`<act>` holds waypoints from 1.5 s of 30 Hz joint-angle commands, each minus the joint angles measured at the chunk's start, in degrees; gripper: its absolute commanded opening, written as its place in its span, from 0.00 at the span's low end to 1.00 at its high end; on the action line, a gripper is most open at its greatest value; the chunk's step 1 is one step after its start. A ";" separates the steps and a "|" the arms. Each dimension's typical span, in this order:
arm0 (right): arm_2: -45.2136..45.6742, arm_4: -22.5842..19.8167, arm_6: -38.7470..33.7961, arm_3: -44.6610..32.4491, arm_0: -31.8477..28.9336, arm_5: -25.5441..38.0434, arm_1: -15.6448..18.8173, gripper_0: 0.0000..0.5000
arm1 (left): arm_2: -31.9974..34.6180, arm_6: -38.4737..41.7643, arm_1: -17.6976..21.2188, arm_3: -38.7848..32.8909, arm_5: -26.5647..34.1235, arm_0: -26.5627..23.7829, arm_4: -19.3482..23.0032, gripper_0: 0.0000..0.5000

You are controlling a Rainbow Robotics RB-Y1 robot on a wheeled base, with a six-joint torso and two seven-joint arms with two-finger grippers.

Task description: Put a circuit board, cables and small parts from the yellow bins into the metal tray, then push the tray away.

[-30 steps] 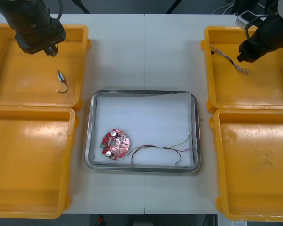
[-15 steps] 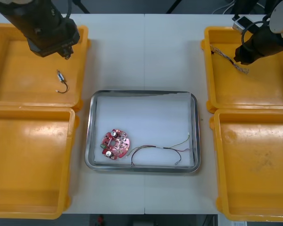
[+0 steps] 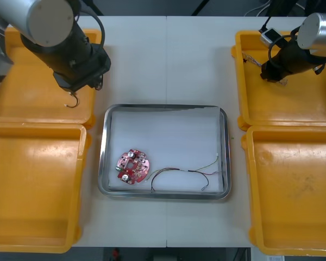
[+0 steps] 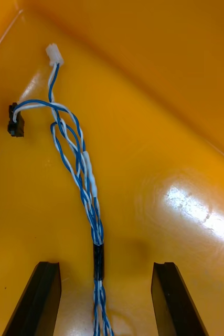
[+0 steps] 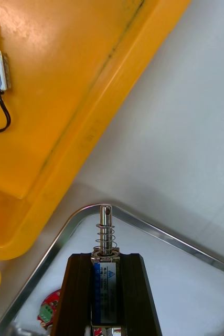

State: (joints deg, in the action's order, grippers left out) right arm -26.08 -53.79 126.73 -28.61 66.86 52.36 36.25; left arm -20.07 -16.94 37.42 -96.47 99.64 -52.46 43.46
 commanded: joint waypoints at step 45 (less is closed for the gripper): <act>1.56 -16.00 0.97 0.04 -4.81 -6.57 4.10 0.96 | -17.45 8.86 -18.26 -3.64 -5.95 14.84 -35.55 0.00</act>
State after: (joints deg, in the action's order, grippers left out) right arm -25.97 -68.77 126.75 -28.34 63.58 46.64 38.05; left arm -36.09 -11.31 20.41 -99.80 94.30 -37.97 8.75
